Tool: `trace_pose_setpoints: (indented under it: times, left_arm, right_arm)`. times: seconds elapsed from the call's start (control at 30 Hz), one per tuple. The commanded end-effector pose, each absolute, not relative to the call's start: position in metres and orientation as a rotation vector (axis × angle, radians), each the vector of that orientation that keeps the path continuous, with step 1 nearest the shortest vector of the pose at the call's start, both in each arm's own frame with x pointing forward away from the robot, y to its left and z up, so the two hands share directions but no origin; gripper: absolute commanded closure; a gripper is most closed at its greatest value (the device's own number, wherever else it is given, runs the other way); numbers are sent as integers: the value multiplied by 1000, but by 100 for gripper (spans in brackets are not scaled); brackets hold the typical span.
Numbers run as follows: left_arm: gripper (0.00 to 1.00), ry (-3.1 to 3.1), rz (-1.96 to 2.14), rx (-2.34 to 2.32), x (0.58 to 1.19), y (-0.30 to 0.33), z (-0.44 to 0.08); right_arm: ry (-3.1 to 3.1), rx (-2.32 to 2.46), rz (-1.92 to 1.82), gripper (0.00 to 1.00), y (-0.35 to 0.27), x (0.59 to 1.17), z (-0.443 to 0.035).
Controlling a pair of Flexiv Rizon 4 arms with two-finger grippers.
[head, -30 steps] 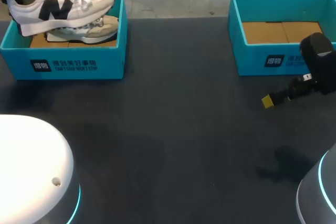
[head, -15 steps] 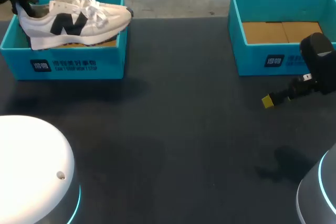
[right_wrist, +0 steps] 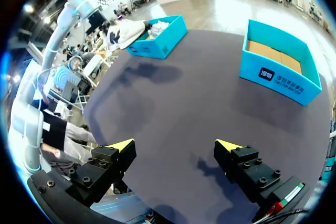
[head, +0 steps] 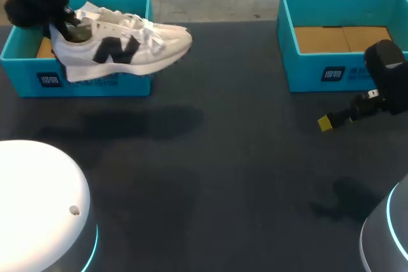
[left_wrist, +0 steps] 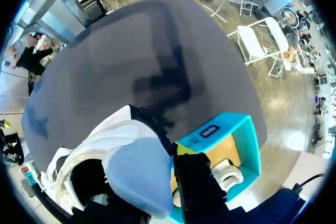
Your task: Take the shoe out of the shoebox, open the shoe tongue, remove and reinsert the insole, then place the shoe into the shoebox
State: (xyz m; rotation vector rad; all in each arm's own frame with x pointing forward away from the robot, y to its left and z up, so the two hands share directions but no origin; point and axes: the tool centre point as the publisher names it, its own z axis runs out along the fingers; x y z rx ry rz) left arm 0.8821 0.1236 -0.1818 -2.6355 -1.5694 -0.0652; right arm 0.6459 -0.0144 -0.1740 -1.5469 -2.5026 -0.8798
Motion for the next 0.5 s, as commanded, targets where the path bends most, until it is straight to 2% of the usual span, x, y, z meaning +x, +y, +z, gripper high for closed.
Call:
trace_pose_setpoints:
  times: [0.03, 0.5]
  left_arm:
    - [100, -1574, -137, -2598, 868, 102, -183]
    - [100, -1585, -123, -2602, 815, 41, -188]
  right_arm:
    - [-2503, -1549, -883, 0, -15, 644, -175]
    - [-2503, -1549, -883, 0, -15, 644, -175]
